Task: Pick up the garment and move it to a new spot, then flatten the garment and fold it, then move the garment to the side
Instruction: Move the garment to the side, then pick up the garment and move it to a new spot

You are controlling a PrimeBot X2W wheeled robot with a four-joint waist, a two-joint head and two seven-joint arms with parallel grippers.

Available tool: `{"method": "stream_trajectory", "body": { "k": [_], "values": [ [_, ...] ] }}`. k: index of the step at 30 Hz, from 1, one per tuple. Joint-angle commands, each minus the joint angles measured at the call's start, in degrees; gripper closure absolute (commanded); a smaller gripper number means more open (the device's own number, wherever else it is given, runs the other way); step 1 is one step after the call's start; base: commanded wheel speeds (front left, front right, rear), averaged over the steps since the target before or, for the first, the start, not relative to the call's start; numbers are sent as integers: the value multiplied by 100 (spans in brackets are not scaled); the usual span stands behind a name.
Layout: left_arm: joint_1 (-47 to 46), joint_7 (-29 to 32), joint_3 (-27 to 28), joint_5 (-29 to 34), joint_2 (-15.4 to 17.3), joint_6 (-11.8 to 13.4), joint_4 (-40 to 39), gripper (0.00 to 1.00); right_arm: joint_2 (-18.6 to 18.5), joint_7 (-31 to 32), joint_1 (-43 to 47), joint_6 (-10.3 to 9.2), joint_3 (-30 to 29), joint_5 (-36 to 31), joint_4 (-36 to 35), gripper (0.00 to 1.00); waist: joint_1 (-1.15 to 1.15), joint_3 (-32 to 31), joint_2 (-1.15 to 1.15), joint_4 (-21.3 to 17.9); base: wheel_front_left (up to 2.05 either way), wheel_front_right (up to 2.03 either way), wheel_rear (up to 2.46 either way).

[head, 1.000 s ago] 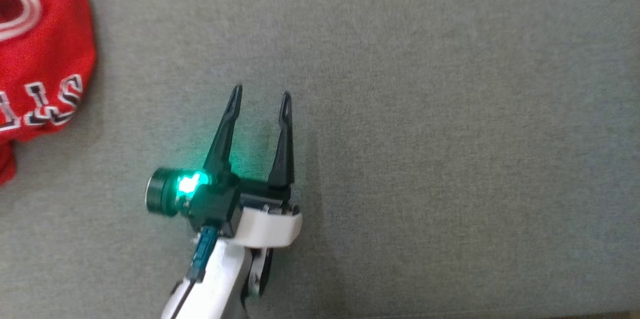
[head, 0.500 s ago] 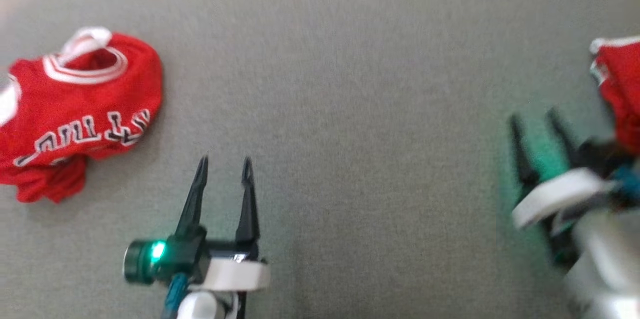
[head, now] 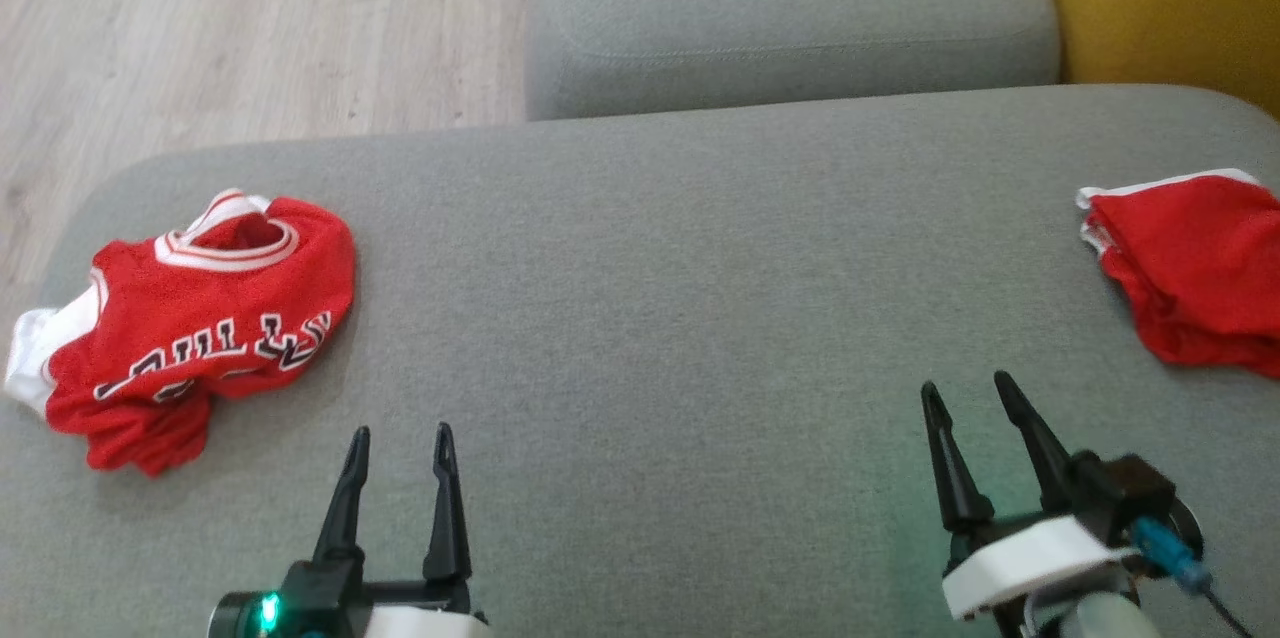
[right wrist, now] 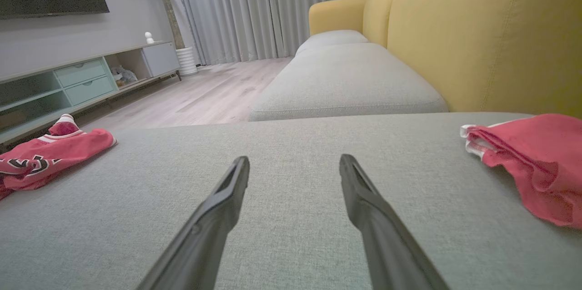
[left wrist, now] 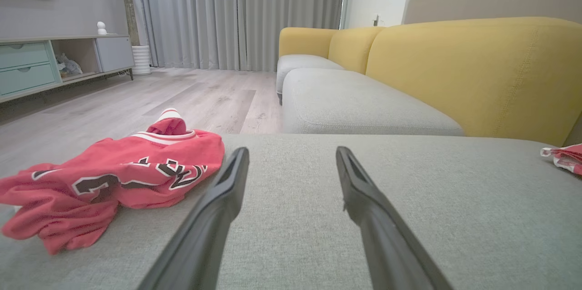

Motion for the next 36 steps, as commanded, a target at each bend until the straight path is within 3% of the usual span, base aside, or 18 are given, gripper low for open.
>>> {"method": "stream_trajectory", "body": {
  "k": [1, 16, 22, 27, 36],
  "values": [
    [-126, -25, 229, 37, -5, -30, -206, 0, 31, -77, -77, -4, 77, -79, -229, 0, 1, -33, 0, -29, 0, 0, 0],
    [-12, -25, 330, 122, -5, -80, -217, 0, 164, -77, 291, -4, 88, -312, -396, 0, 1, -102, 0, -35, 0, 0, 0],
    [-15, -25, 296, 148, -5, -100, -186, 0, 162, -77, 340, -4, 34, -320, -389, 0, 1, -100, 0, 149, 0, 0, 0],
    [-70, -25, 241, 210, -5, -135, -135, 0, 142, -77, 438, -4, 21, -314, -360, 0, 1, -107, 0, 712, 0, 0, 0],
    [15, -25, 377, 241, -5, -129, -156, 0, 155, -78, 361, -4, 52, -314, -401, 0, 1, -53, 0, 2351, 0, 0, 0]
  ]
}}
